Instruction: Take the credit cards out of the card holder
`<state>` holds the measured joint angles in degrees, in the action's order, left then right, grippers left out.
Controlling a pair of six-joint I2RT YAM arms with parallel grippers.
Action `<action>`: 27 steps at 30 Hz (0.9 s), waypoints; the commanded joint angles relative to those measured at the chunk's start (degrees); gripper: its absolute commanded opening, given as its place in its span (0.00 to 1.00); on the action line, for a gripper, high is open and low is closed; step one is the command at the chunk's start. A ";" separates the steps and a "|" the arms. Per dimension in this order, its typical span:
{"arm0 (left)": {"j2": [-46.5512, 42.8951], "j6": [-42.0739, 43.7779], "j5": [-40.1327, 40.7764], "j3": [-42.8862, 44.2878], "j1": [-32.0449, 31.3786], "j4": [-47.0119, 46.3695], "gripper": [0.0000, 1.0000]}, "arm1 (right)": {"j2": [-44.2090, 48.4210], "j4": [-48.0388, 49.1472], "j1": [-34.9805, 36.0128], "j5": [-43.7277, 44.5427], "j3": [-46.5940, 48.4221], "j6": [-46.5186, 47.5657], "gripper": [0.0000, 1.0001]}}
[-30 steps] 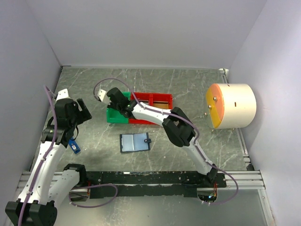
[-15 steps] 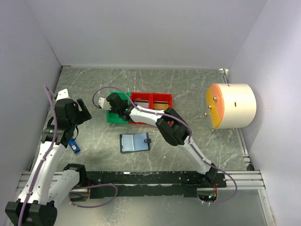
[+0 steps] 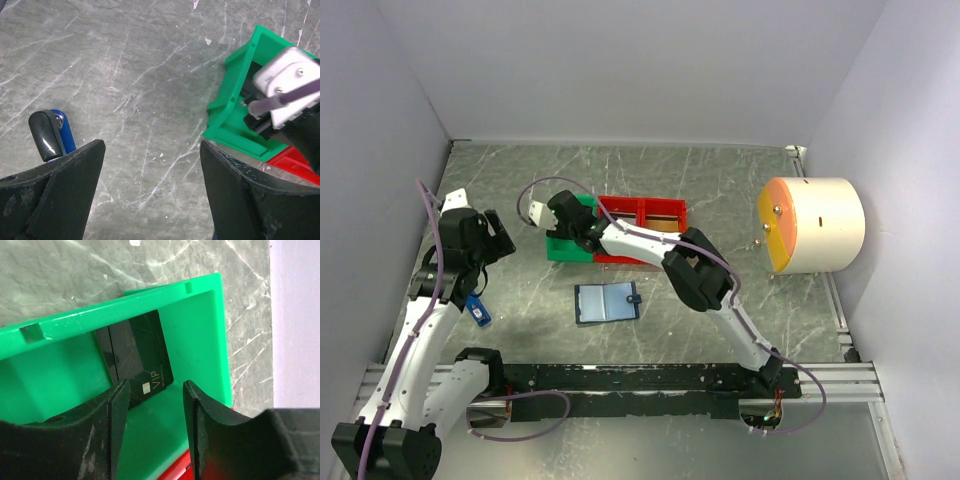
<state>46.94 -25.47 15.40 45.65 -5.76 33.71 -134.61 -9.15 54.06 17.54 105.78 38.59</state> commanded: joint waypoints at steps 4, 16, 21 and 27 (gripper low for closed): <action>0.35 0.53 -0.41 -0.31 0.31 -0.13 0.88 | 9.11 0.72 -0.21 -3.16 -4.69 -7.48 0.48; 2.38 1.95 -6.00 -0.78 0.31 -1.09 0.86 | 39.88 7.80 -4.35 -4.73 -37.41 -51.24 0.56; 3.44 2.61 -8.95 -1.14 0.13 -1.84 0.86 | 49.29 2.76 -7.39 -10.11 -49.47 -69.86 0.54; 5.61 3.25 -18.99 -1.65 0.05 -3.84 0.85 | 58.28 8.20 -7.71 -17.22 -64.89 -84.96 0.54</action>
<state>51.53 -23.59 6.02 44.91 -5.78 32.84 -81.10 -4.25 46.24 6.72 47.86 -31.46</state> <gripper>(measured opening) 0.853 0.541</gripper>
